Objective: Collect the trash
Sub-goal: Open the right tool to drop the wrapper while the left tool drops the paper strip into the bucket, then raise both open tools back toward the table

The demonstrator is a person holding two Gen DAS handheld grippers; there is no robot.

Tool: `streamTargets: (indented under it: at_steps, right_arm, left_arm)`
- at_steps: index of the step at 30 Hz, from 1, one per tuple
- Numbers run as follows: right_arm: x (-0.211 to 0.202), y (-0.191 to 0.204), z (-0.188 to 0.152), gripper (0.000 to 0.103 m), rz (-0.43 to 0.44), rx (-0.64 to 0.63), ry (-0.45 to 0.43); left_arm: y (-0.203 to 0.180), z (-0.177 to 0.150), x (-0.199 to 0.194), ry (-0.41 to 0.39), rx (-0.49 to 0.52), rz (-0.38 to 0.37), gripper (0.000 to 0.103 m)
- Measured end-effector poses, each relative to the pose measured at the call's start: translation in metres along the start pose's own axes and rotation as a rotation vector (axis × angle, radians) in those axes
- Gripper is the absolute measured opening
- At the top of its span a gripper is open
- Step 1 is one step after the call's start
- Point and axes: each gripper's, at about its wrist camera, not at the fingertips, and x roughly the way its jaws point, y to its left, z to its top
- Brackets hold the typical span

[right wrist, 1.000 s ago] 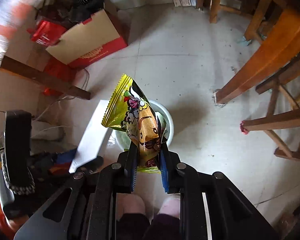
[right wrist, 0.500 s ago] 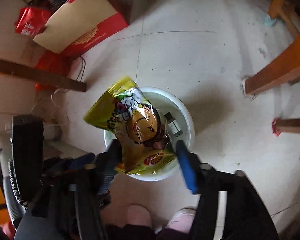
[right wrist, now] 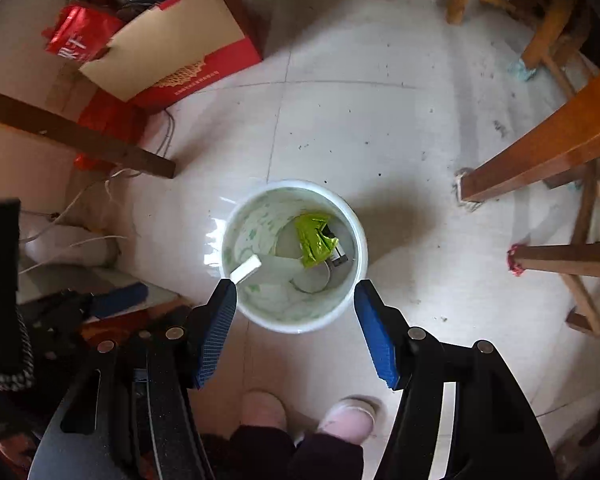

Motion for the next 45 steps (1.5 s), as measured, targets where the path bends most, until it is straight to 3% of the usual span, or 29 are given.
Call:
streamTargets:
  at_steps: [9, 23, 34, 37, 41, 45]
  right_arm:
    - [-0.127, 0.026, -0.001, 0.057, -0.018, -0.019, -0.1]
    - [-0.364, 0.102, -0.014, 0.057, -0.037, -0.045, -0.432]
    - [-0.493, 0.146, -0.047, 0.057, -0.055, -0.02, -0.663]
    - [-0.515, 0.151, -0.053, 0.057, -0.065, -0.025, -0.708]
    - [-0.532, 0.152, -0.052, 0.057, -0.085, -0.021, -0.757]
    - [-0.545, 0.145, -0.04, 0.057, -0.099, -0.024, -0.798]
  left_arm:
    - [-0.002, -0.016, -0.144, -0.1, 0.012, -0.003, 0.051]
    - [-0.018, -0.052, -0.404, -0.396, 0.11, -0.002, 0.051]
    - [-0.02, -0.096, -0.531, -0.579, 0.17, -0.037, 0.051]
    - [-0.022, -0.103, -0.56, -0.634, 0.176, -0.05, 0.053]
    - [-0.027, -0.103, -0.588, -0.696, 0.179, -0.047, 0.064]
    - [-0.031, -0.086, -0.598, -0.71, 0.182, -0.019, 0.069]
